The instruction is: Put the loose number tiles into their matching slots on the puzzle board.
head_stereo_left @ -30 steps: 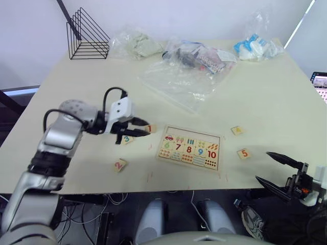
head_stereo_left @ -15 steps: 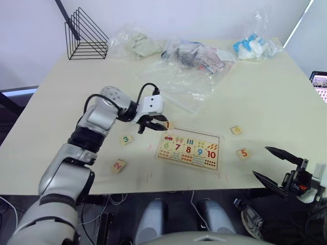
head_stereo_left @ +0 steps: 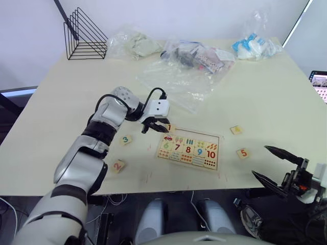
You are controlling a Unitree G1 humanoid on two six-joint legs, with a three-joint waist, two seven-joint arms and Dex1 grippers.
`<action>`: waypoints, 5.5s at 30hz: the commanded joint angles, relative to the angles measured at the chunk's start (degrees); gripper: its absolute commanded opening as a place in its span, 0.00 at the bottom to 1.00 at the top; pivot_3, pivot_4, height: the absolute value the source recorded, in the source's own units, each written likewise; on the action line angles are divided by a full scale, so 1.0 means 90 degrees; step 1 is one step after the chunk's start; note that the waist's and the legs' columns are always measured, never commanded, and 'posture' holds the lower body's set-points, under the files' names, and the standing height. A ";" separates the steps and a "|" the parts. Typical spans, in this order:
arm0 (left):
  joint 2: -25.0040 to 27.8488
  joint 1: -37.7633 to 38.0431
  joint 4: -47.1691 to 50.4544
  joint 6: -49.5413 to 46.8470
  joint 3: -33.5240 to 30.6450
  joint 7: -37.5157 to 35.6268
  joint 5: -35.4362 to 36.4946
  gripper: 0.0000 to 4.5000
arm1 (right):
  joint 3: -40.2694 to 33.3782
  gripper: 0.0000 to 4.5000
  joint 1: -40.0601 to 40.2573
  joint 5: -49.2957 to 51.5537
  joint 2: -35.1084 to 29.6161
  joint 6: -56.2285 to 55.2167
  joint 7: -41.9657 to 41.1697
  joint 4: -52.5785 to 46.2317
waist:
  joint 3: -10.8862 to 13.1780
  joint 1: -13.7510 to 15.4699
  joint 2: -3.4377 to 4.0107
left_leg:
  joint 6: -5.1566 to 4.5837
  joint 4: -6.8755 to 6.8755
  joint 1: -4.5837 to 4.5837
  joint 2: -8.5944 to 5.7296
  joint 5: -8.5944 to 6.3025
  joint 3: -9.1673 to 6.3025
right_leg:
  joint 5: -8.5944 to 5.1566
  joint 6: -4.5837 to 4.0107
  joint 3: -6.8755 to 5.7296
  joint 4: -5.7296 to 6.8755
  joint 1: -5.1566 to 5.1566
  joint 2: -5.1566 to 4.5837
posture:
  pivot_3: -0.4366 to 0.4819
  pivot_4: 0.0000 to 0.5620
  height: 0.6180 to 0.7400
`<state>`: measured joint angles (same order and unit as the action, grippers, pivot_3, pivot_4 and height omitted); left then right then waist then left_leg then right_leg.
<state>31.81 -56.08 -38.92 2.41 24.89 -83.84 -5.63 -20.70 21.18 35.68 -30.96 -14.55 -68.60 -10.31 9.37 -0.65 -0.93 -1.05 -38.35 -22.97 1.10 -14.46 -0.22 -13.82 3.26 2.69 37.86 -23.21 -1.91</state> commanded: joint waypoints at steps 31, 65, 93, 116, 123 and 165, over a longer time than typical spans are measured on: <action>-0.0210 -0.0212 -0.0329 0.0411 -0.0130 -0.0200 -0.0152 0.44 | -0.0126 1.00 0.0046 0.0014 -0.0029 -0.0232 -0.0179 0.0170 | 0.0000 -0.0001 0.0000 | 0.0000 0.0000 0.0000 0.0000 0.0000 -0.0001 | 0.0000 0.0000 0.0000 0.0001 0.0000 0.0000 | 0.48 0.27 1.00; -0.0148 -0.0168 -0.0457 0.0645 -0.0821 -0.0619 0.0800 0.17 | -0.0098 1.00 -0.0114 -0.0057 -0.0028 -0.0521 -0.0404 0.0649 | 0.0000 -0.0001 0.0001 | 0.0000 -0.0001 0.0001 0.0000 0.0000 -0.0001 | 0.0000 0.0000 -0.0001 0.0003 0.0000 0.0001 | 0.48 0.27 1.00; -0.0647 -0.0382 -0.2013 0.2407 -0.0824 -0.0258 0.0233 0.01 | -0.0124 1.00 -0.0010 -0.0040 -0.0008 -0.0624 -0.0415 0.0677 | 0.0000 0.0003 0.0000 | 0.0000 -0.0001 0.0000 -0.0001 0.0000 -0.0002 | 0.0001 0.0000 -0.0002 0.0003 0.0000 0.0000 | 0.48 0.27 1.00; -0.0701 -0.0334 -0.2299 0.2743 -0.0814 -0.0286 0.0076 0.01 | -0.0136 1.00 0.0051 -0.0026 0.0016 -0.0638 -0.0394 0.0642 | 0.0000 0.0000 0.0000 | 0.0000 -0.0001 0.0001 -0.0001 0.0000 -0.0001 | 0.0001 0.0001 -0.0001 0.0003 0.0000 0.0000 | 0.48 0.27 1.00; -0.0712 -0.0300 -0.2300 0.2773 -0.0832 -0.0348 0.0106 0.01 | -0.0125 1.00 0.0032 -0.0036 0.0010 -0.0634 -0.0401 0.0667 | 0.0000 0.0001 0.0000 | 0.0000 -0.0001 0.0001 -0.0001 0.0000 -0.0002 | 0.0001 0.0001 -0.0001 0.0004 0.0000 0.0000 | 0.48 0.27 1.00; -0.0423 -0.0147 -0.2159 0.2863 -0.0858 -0.0795 0.0195 0.01 | -0.0051 1.00 -0.0143 -0.0075 0.0003 -0.0575 -0.0387 0.0724 | 0.0000 -0.0002 0.0000 | 0.0000 -0.0001 0.0001 -0.0001 0.0000 -0.0001 | 0.0001 0.0000 -0.0001 0.0005 0.0000 0.0001 | 0.48 0.27 1.00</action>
<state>27.35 -57.76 -59.72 28.03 18.41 -89.75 -4.73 -20.70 19.90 34.41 -30.86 -19.09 -72.07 -3.43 9.37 -0.68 -0.93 -1.05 -38.36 -22.96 1.09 -14.46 -0.23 -13.81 3.26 2.68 37.91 -23.21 -1.90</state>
